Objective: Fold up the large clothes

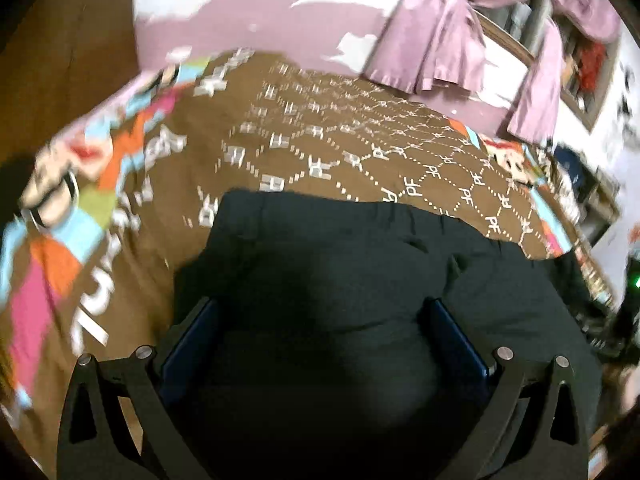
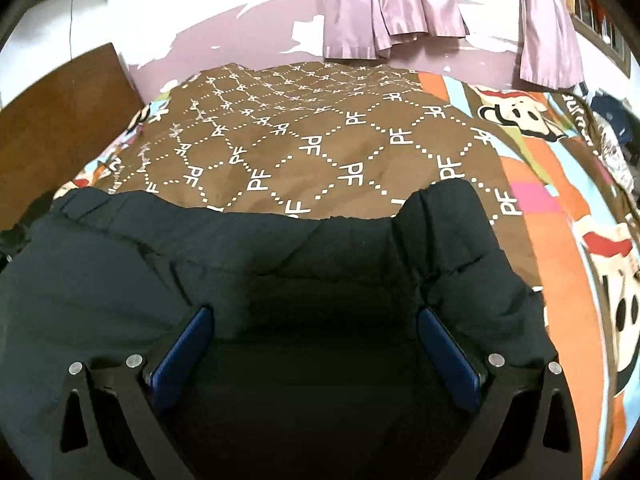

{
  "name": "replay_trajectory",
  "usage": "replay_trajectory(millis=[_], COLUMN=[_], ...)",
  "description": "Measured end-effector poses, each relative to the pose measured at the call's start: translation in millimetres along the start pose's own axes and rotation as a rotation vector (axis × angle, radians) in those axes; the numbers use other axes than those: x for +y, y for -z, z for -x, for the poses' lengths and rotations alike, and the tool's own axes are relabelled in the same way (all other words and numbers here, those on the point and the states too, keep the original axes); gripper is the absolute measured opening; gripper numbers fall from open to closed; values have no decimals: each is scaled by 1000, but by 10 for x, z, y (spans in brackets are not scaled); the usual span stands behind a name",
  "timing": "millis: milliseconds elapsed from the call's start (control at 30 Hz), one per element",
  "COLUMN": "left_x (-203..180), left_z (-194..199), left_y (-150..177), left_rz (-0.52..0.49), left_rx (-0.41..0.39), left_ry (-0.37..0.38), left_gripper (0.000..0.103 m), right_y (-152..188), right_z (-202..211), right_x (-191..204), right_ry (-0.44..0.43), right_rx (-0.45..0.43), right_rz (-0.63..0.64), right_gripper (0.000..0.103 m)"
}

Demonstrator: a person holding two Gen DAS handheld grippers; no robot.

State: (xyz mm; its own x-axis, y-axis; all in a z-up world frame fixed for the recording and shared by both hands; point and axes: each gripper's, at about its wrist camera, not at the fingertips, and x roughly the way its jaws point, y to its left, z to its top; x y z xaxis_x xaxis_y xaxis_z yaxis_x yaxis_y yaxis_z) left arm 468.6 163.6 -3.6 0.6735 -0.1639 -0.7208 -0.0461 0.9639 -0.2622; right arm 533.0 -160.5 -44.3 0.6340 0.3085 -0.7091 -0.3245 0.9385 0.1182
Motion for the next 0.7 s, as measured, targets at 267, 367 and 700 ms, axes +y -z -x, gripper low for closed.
replay_trajectory(millis=[267, 367, 700], left_x=[-33, -18, -52], left_z=[81, 63, 43], left_y=[129, 160, 183], left_rz=[-22, -12, -12], left_rx=[-43, -38, -47], left_ry=[-10, 7, 10], left_gripper=[102, 102, 102], right_y=[54, 75, 137], right_z=[-37, -36, -2], right_x=[1, -6, 6], right_ry=[-23, -27, -26], right_rx=[6, 0, -37], right_rz=[-9, -11, -9], right_gripper=[103, 103, 103])
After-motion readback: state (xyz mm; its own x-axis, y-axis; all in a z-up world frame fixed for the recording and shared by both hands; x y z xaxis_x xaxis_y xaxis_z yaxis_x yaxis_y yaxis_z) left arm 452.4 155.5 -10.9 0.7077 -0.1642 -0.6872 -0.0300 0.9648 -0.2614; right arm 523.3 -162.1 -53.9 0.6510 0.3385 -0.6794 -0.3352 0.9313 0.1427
